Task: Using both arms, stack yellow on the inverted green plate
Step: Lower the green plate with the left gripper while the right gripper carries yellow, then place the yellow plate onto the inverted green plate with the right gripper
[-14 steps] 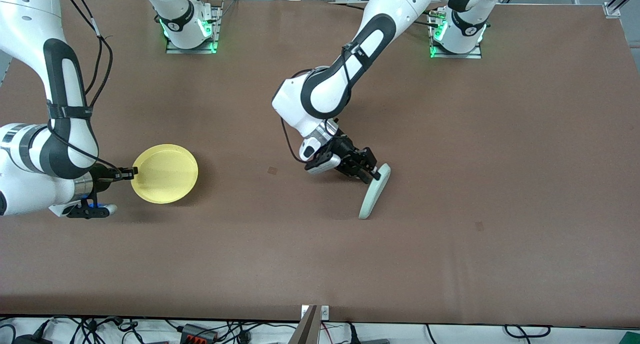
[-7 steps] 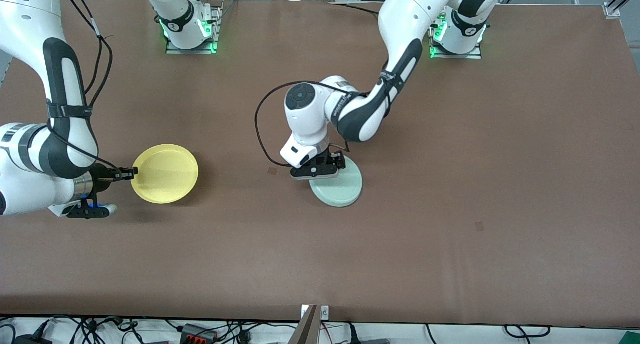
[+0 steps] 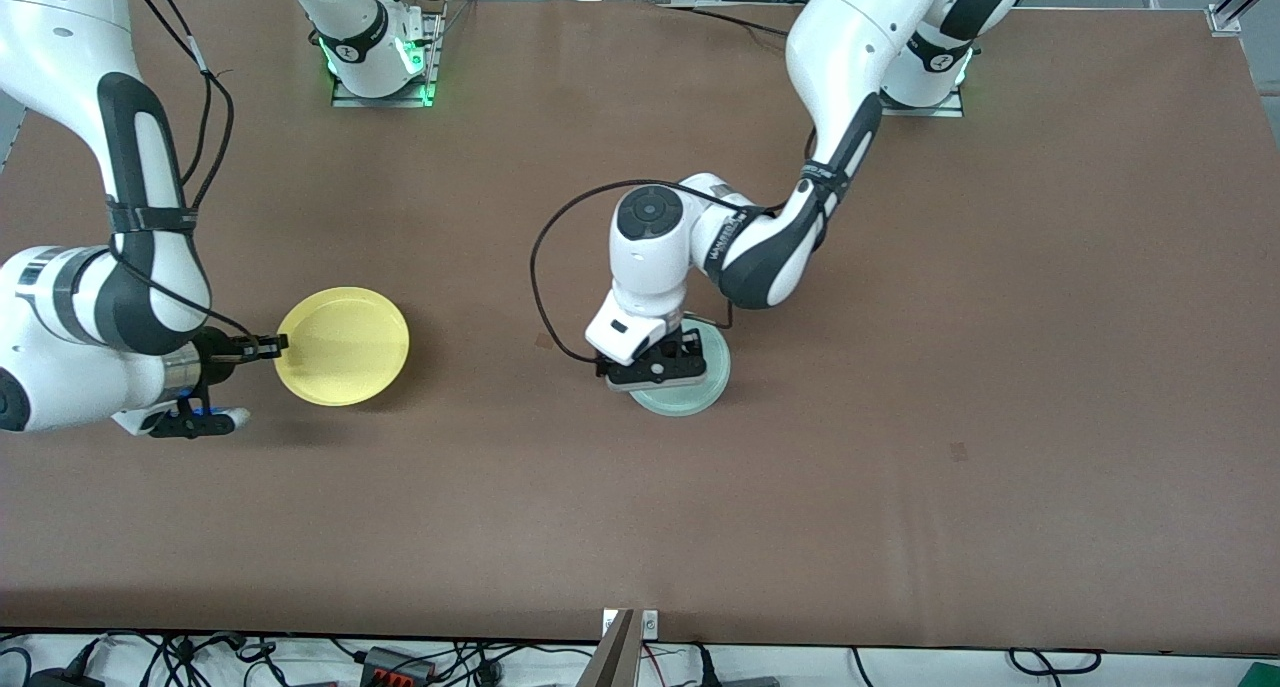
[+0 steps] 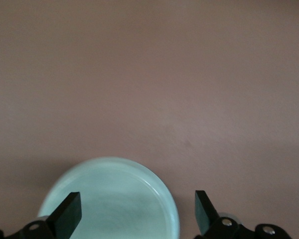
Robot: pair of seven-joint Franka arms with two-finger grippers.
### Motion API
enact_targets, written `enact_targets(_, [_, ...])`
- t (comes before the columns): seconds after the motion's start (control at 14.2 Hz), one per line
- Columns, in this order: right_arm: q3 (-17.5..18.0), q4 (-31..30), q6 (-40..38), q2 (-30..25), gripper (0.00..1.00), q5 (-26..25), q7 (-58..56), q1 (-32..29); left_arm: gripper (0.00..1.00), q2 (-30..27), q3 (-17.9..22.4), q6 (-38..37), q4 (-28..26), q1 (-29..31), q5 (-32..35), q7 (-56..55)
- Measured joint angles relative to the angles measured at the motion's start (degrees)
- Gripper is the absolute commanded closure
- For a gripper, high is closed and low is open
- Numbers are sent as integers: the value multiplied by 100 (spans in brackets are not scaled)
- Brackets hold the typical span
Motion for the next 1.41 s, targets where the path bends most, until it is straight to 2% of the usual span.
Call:
enact_targets(0.21, [24, 102, 2, -17, 100, 151, 309, 668, 0, -383, -2, -1031, -69, 543, -1, 1427])
enact_targets(0.42, [36, 123, 185, -6, 100, 761, 879, 1317, 0, -812, -8, -2084, -211, 1103, -10, 2952])
enact_targets(0.63, [48, 119, 594, 110, 100, 1211, 1019, 1684, 0, -1201, -11, -2837, -280, 1560, -62, 3747])
enact_targets(0.92, [67, 117, 1343, 446, 100, 1276, 1883, 2353, 0, -1840, -10, -3405, -300, 2377, -844, 4400])
enact_targets(1.13, [67, 195, 1760, 691, 100, 1530, 2683, 2792, 0, -2327, -23, -3779, -350, 2775, -959, 4777])
enact_targets(1.27, [67, 342, 1992, 857, 100, 1912, 3047, 2978, 0, -2794, -30, -3870, -644, 2942, -1025, 4812])
enact_targets(1.41, [66, 499, 2209, 1030, 100, 2103, 3313, 3108, 0, -3382, -32, -3816, -1210, 3020, -1112, 4927])
